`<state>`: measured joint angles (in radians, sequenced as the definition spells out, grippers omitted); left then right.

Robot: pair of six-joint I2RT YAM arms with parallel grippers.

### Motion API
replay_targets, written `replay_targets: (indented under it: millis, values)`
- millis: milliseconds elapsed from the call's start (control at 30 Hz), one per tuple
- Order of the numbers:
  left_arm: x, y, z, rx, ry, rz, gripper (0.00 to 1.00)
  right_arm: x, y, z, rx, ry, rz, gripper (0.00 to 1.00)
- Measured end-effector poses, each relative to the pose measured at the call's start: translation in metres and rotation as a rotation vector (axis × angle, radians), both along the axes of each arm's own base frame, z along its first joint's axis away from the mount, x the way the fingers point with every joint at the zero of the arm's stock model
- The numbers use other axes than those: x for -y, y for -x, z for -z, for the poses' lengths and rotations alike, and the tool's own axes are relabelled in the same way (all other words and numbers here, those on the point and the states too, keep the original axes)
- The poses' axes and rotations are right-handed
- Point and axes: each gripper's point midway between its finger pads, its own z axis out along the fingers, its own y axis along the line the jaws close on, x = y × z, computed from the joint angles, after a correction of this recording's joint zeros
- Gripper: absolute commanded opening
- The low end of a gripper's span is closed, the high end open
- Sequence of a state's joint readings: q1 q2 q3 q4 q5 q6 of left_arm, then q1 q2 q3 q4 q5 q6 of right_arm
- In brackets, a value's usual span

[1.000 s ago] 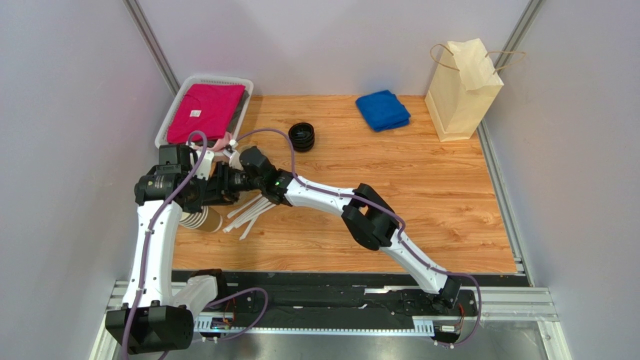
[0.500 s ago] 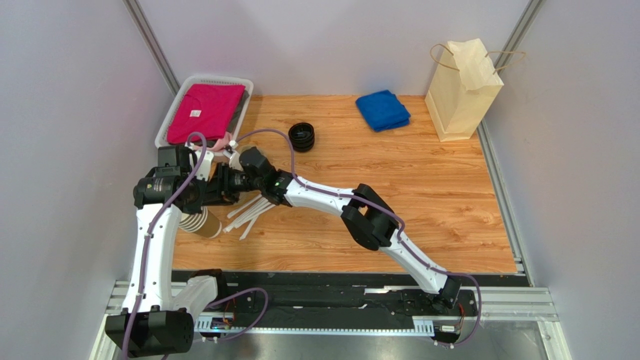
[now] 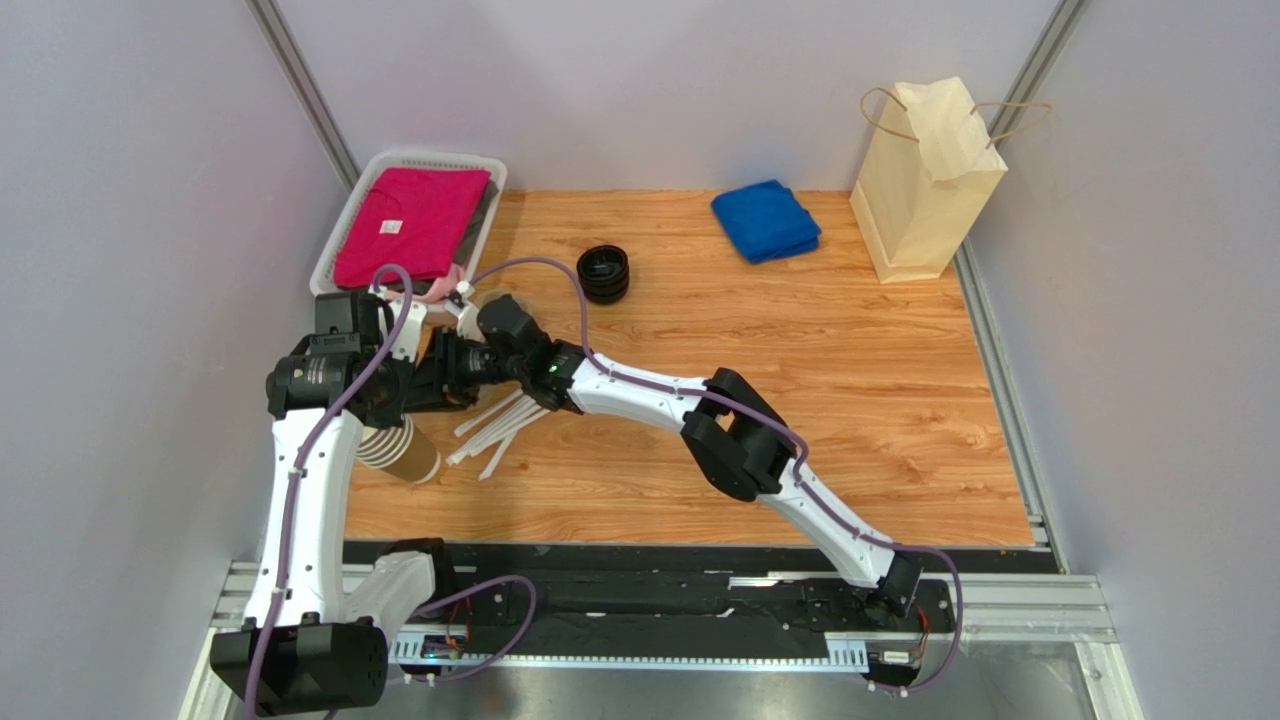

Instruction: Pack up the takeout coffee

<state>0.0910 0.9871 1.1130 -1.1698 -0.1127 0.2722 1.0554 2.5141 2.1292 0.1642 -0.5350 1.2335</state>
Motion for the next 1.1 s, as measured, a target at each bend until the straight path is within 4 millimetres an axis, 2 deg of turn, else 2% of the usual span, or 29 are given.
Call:
replay_targets:
  millis: [300,767,1100]
  values:
    - [0.000,0.001,-0.003,0.021,0.001,-0.005,0.00,0.000,-0.001,-0.003,0.043,0.001,-0.003,0.34]
    - [0.000,-0.001,-0.011,0.050,-0.003,-0.006,0.00,0.000,-0.002,0.008,0.059,0.028,-0.002,0.33]
    - [-0.006,-0.007,-0.017,0.090,-0.033,-0.020,0.00,0.000,-0.001,0.019,0.073,0.048,-0.010,0.40]
